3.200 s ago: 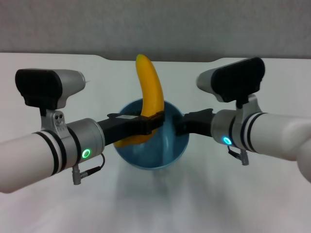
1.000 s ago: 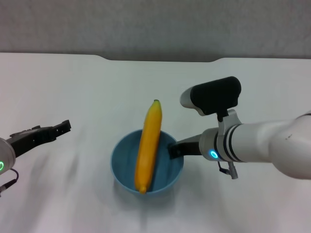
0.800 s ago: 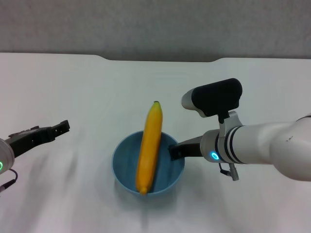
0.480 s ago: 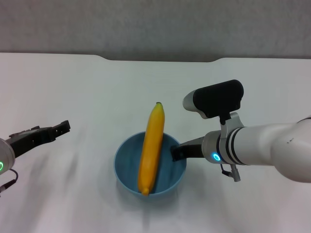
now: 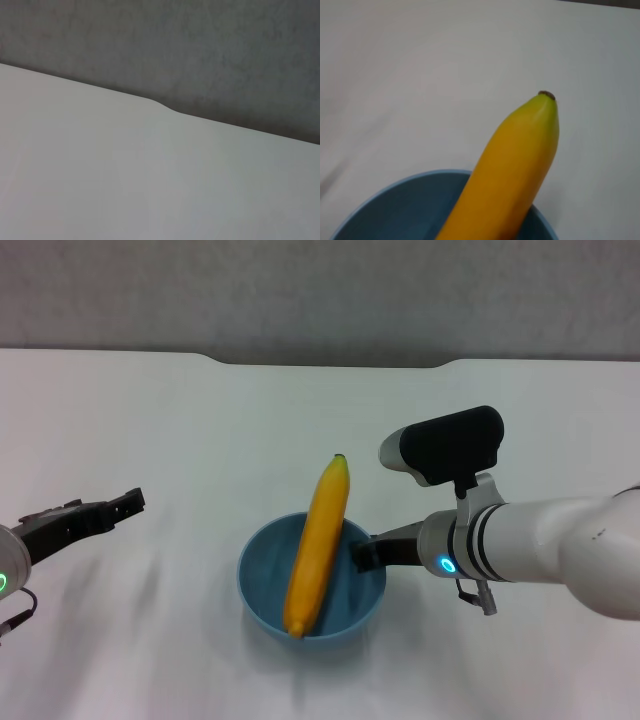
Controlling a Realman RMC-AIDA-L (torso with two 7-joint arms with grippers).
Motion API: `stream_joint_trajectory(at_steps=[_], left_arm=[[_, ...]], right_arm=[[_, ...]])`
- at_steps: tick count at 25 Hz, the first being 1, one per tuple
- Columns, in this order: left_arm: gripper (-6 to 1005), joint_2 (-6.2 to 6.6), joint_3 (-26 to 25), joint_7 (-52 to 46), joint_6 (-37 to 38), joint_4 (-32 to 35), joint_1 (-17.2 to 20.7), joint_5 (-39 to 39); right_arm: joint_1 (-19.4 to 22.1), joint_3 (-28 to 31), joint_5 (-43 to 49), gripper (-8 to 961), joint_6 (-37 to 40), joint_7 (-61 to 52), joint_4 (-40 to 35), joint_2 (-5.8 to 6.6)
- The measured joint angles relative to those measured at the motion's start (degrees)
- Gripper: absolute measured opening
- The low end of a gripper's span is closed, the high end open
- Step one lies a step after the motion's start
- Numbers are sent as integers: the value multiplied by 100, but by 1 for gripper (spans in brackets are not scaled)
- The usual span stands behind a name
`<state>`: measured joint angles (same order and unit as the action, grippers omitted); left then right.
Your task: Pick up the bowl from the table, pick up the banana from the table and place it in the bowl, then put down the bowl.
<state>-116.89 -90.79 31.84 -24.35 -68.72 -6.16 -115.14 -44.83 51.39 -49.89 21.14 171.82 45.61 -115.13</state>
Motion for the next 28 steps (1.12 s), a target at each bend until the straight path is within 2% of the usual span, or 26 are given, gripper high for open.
stream_joint_trajectory(at_steps=[5,8,10,11,13,14,15,16,17,20,21,23,25,28], left_arm=[[908,0,0,5,0,-1,26,-4],[908,0,-1,32,0,-2,66,0],[908,-1,-17,76,5,-18,120,28],[908,-4,-37,92,12,-27,156,40],[908,-4,-81,100,37,-31,197,42],[908,-3,-101,101,47,-31,204,43],[908,-1,-119,101,55,-29,211,43],[908,2,-139,102,62,-22,216,44],[908,2,-153,102,68,-17,226,44],[908,-1,-184,128,82,-9,264,51],[908,-3,-191,143,86,-8,274,57],[908,-4,-192,176,89,-8,281,88],[908,-6,-196,330,120,6,284,185],[908,-16,-136,863,406,186,301,557]], right_arm=[[16,-89,148,171,-41,0,61,8],[230,-48,502,282,-43,0,316,18],[606,108,985,356,11,0,803,35],[606,108,985,402,11,0,803,35],[922,247,1381,494,30,0,1176,38],[1125,322,1607,540,16,0,1389,38],[1525,499,2083,586,-24,0,1865,37],[1689,563,2284,625,-35,0,2047,35],[1689,563,2284,664,-35,0,2047,35],[2199,751,2829,781,-112,-5,2491,27],[2328,797,2956,820,-208,-9,2542,30],[2557,879,3139,819,-484,-9,2577,37],[2839,998,3287,819,-1026,-8,2512,43],[3162,1072,3369,818,-2246,-42,2052,47]])
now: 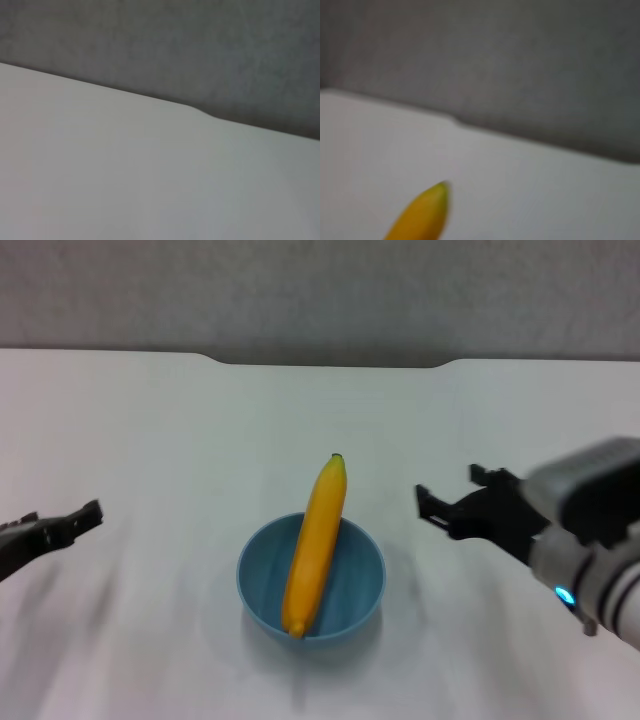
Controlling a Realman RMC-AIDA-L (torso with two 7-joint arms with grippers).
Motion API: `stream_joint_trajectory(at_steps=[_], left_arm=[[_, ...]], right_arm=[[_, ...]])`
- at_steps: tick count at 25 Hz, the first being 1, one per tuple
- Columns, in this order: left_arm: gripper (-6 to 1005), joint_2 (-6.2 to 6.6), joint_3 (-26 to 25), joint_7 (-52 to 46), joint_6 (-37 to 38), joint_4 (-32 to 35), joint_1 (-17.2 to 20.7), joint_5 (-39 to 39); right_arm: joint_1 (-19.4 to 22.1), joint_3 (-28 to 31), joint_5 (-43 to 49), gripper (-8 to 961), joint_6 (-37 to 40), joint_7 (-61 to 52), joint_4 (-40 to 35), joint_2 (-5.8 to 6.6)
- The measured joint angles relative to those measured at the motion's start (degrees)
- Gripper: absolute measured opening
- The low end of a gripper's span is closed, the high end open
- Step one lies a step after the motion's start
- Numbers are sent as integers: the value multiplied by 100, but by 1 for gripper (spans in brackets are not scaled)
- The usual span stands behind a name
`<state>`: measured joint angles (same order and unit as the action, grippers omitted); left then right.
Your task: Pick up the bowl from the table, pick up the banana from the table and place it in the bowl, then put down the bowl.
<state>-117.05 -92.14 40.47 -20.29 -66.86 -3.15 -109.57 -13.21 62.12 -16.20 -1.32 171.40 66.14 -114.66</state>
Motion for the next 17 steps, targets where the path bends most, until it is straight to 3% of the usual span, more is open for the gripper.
stream_joint_trajectory(at_steps=[6,11,14,17], left_arm=[[908,-19,309,1872,816,663,-21,1593],[908,-45,633,3950,1324,1188,-143,3362],[908,-57,642,4574,1323,1442,-250,3841],[908,-70,590,5783,933,1787,-368,4913]], right_arm=[[115,-51,3,815,-2518,-276,-1519,2],[9,-7,-20,815,-3075,-487,-2342,-12],[-67,1,-31,815,-3339,-493,-2759,-28],[-174,3,-36,815,-3648,-533,-3144,-35]])
